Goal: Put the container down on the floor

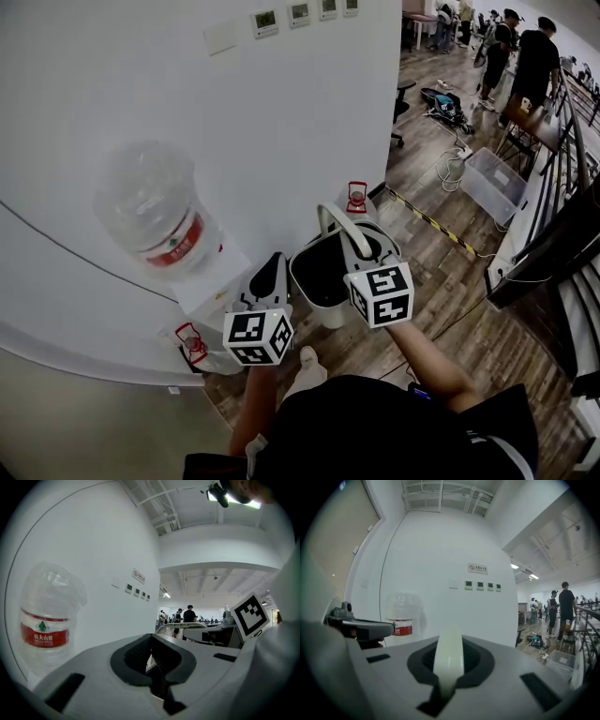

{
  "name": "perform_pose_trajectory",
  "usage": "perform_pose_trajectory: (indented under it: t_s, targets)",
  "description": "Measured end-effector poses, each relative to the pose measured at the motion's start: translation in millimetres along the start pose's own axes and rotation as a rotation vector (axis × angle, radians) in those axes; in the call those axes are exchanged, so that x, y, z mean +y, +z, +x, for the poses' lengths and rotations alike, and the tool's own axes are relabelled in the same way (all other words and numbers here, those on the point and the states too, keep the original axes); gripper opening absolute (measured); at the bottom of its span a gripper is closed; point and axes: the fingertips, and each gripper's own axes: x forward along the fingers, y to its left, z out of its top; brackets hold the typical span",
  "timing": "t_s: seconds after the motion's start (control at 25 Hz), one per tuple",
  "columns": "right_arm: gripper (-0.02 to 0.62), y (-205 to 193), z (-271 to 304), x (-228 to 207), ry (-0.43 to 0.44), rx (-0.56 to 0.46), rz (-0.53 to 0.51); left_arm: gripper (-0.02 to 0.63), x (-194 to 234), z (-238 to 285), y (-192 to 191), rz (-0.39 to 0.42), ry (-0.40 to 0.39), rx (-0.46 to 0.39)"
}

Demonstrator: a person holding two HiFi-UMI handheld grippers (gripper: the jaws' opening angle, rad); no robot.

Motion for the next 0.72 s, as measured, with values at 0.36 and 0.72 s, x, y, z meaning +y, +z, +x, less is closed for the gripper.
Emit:
perform_pose_trajectory:
  t_s: [0.36,0.72]
  targets:
    - [0.031,10.0,68.0,-8.1,-0.015,0.022,-0.001,0.014,47.7,53.5,8.0,-0.023,-0.020,0.004]
    - [0.029,20.3,128.4,-6.5,-0.042,0.044,0.001,0.014,93.4,97.0,16.3,-0.020,-0.064,0.026]
